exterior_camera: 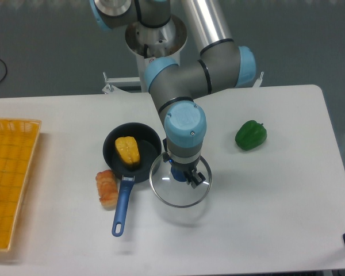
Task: Close the pot lid
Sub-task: 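Hold the glass lid by its knob and lift it slightly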
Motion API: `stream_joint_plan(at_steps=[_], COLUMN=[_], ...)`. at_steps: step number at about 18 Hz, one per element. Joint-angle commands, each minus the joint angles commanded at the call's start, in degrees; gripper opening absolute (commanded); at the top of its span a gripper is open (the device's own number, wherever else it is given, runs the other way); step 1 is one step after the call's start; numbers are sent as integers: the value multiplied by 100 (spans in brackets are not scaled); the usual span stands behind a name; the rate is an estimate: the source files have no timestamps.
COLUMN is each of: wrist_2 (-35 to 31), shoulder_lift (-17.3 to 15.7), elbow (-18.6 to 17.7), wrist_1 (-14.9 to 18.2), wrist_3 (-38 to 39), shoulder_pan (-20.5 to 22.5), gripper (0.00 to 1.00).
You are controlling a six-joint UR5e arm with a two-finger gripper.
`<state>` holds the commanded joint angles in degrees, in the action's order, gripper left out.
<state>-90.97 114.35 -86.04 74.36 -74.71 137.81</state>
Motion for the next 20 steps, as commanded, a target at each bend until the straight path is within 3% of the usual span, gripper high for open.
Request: stream_joint_plan(at_steps=[17, 20], wrist_2=[9, 18], shoulder_lift=[-61, -368], elbow=[-114, -421], wrist_1=[-9, -26], wrist_3=[27, -17], shoulder_pan=[-105, -79], gripper=[60, 60])
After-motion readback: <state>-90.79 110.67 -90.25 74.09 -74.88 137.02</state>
